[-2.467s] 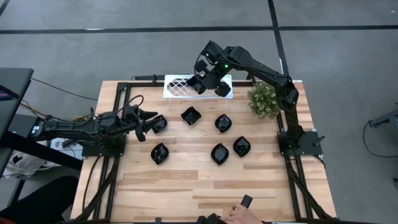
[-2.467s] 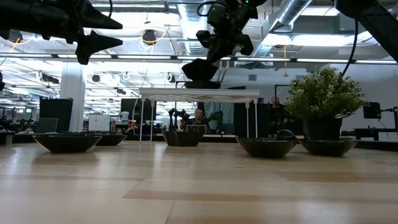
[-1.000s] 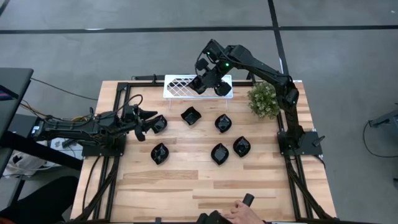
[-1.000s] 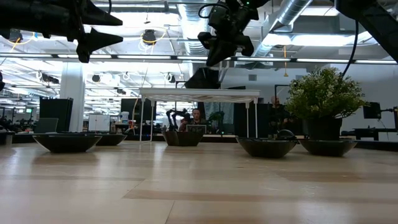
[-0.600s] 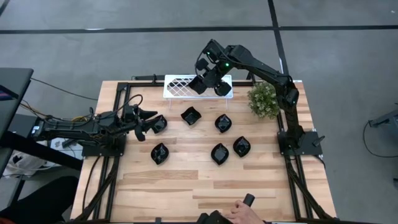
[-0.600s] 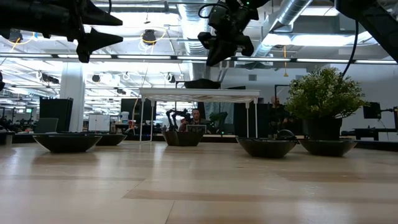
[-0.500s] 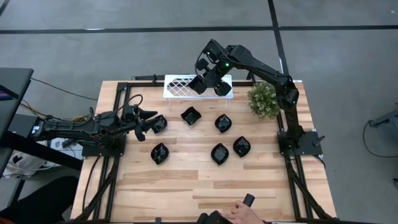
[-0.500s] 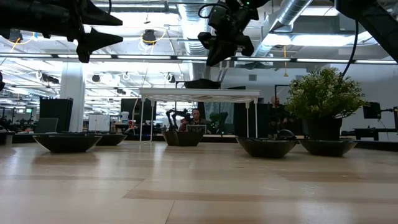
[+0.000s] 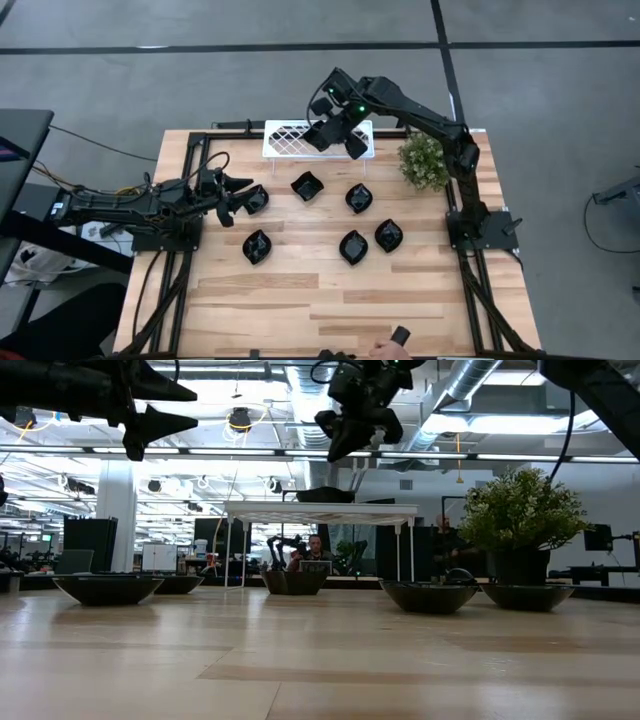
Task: Pick & Place Mini shaped plates
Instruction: Stack the distorted square plate on top of the other distorted square plates on the shelf
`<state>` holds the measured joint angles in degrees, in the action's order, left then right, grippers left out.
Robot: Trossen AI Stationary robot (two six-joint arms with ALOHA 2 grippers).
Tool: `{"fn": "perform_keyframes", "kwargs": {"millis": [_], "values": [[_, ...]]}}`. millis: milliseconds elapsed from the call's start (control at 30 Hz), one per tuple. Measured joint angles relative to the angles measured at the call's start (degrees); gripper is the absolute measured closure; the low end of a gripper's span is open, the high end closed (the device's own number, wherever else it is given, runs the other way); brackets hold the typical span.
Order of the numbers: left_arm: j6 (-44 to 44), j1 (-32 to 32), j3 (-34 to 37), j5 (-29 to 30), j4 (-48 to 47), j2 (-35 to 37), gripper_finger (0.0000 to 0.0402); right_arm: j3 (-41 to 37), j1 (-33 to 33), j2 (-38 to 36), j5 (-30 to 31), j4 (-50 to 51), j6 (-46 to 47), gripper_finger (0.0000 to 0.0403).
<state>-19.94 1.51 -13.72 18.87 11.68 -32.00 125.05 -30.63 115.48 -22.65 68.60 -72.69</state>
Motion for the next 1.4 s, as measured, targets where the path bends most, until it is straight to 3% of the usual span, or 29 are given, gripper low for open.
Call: {"fn": "perform_keyframes", "kwargs": {"millis": [267,533,933,1200,1400], "values": [[0.0,0.0,0.0,0.0,0.0,0.0,0.0192,0.0,3.1,-0.5,0.1,1.4,3.1,0.0401],[0.0,0.0,0.0,0.0,0.0,0.0,0.0192,0.1,6.7,-0.9,0.1,2.7,15.7,0.0402],[3.0,0.0,0.0,0.0,0.0,0.0,0.0192,0.1,15.3,-0.9,0.3,2.2,41.5,0.0402],[6.8,0.0,0.0,0.0,0.0,0.0,0.0192,0.0,18.7,-0.9,16.6,3.8,67.7,0.0402],[8.0,0.0,0.0,0.0,-0.1,0.0,0.0192,0.0,19.3,-0.9,16.7,6.7,86.0,0.0397]]}}
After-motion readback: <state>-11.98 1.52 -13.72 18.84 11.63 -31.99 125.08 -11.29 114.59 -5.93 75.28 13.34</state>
